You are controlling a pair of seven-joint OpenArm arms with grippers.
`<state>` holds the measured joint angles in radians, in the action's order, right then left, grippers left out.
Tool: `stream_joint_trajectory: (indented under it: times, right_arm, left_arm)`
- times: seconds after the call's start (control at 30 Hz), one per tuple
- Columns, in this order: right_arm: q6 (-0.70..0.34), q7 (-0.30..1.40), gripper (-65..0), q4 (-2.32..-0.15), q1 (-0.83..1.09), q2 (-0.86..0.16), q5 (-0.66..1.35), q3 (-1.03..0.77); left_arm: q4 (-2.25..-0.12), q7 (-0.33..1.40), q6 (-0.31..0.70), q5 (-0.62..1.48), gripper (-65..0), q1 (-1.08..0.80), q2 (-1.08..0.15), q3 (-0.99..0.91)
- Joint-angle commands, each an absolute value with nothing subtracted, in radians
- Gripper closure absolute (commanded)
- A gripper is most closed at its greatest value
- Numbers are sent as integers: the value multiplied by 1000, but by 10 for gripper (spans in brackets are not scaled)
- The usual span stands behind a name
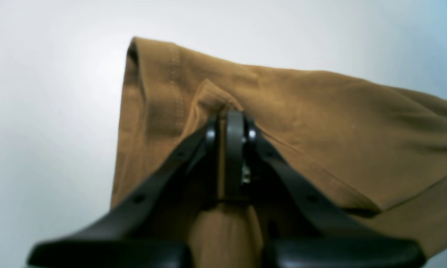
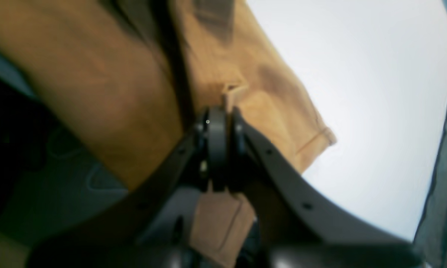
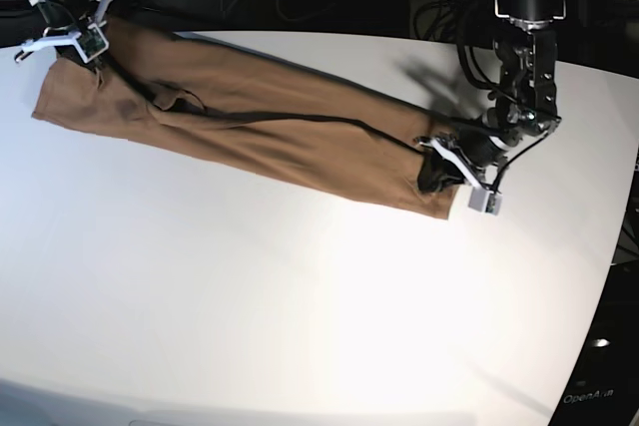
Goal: Fold the T-shirt properly
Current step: 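Hold both ends and stretch the shirt into a long strip, then open the right gripper and shift it to the strip's end corner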
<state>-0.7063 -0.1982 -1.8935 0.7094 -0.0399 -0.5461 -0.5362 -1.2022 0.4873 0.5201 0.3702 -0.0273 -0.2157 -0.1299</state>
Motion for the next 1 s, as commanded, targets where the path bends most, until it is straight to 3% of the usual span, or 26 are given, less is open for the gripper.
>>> stream_joint_trajectory:
  times: [0.0, 0.33, 0.57, 0.8, 0.97]
  right_arm:
    - [-698, -248, -9, -1911, 739, -31, -535, -556]
    - [-698, -456, -9, -1905, 797, 7, -530, -719]
    - [-698, -501, -9, -1810, 796, 5, -530, -743]
    - [-698, -526, -9, -1649, 673, 5, -536, -759]
    - [-698, -527, -15, -1646, 636, 36, -536, -803]
  left_arm:
    - [-1181, 604, 460, 272, -32, -42, -225, -128]
    - [-1181, 602, 460, 272, -32, -45, -243, -128]
    - [-1181, 602, 460, 272, -32, -50, -243, -131]
    - [-1181, 602, 460, 272, -32, -54, -245, -133]
    - [-1182, 602, 460, 272, -32, -65, -245, -133]
